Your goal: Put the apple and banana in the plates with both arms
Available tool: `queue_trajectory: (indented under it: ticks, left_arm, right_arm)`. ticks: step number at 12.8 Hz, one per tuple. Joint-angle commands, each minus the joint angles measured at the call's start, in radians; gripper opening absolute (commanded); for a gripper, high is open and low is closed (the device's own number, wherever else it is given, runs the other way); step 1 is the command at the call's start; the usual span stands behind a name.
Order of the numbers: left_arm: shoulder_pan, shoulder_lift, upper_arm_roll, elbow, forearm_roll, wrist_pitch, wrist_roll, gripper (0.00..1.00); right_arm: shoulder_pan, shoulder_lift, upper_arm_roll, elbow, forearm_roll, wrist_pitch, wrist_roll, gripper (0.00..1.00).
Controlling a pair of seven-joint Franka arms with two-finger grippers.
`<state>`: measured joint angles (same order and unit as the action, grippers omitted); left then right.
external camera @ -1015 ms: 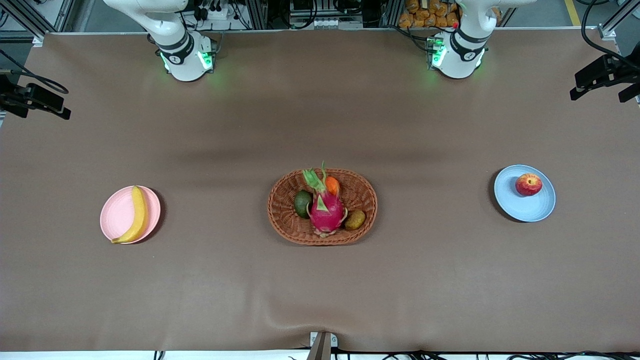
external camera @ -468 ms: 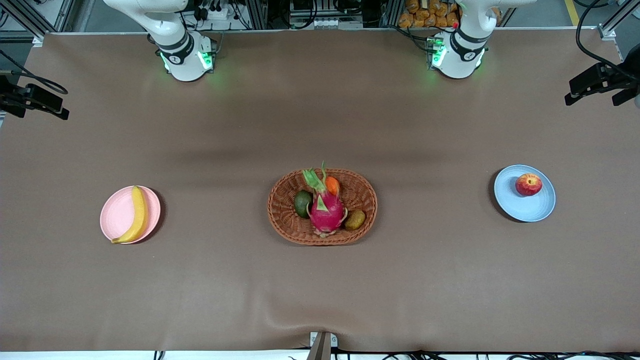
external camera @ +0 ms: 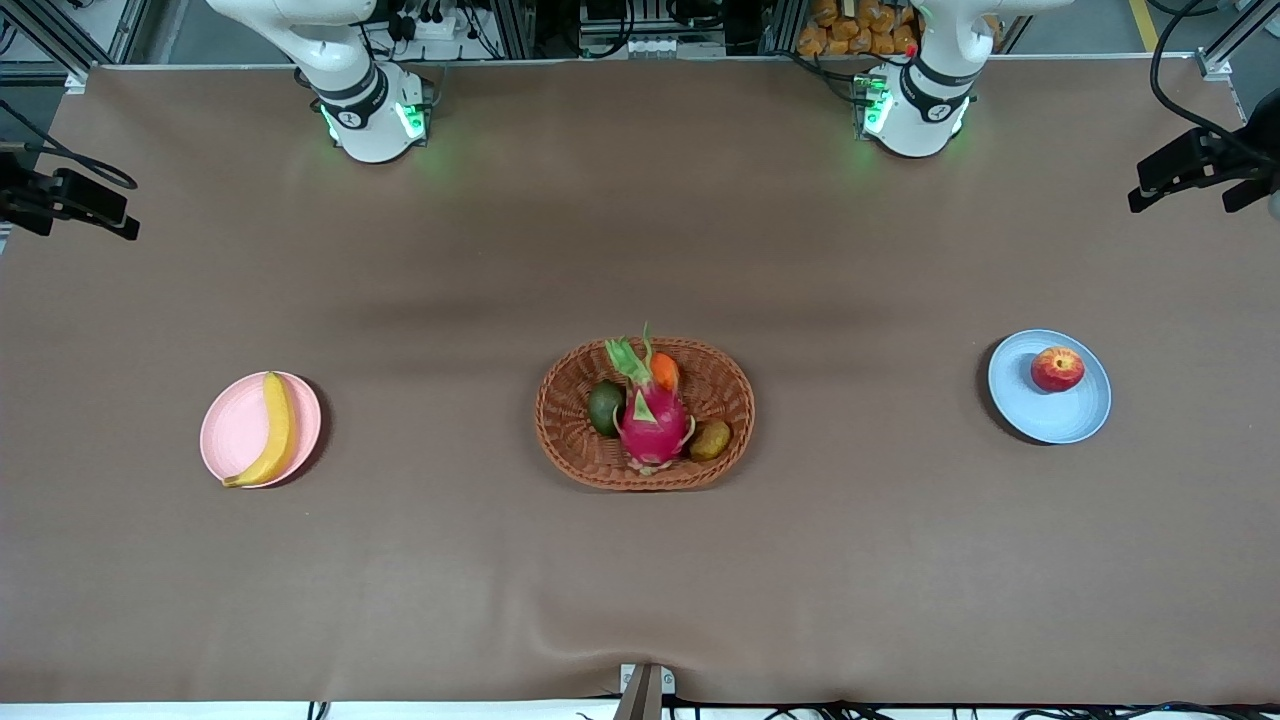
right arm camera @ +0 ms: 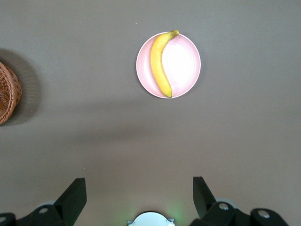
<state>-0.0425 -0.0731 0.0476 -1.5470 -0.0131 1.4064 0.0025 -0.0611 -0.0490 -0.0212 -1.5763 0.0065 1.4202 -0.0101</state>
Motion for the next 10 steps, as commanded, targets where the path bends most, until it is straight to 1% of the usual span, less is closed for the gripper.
queue_trajectory:
  ticks: [1, 3, 10]
  left_arm:
    - [0.003, 0.003, -0.006, 0.005, 0.015, 0.003, 0.002, 1.00]
    - [0.016, 0.007, -0.006, 0.007, 0.015, 0.003, 0.005, 1.00]
    - [0.004, 0.006, -0.006, 0.021, 0.015, 0.002, -0.001, 1.00]
  right_arm:
    - [-0.017, -0.015, 0.018, -0.016, -0.019, 0.008, -0.001, 1.00]
    - [-0.017, -0.015, 0.018, -0.018, -0.019, 0.006, -0.001, 1.00]
    - [-0.019, -0.014, 0.018, -0.024, -0.019, 0.003, -0.002, 1.00]
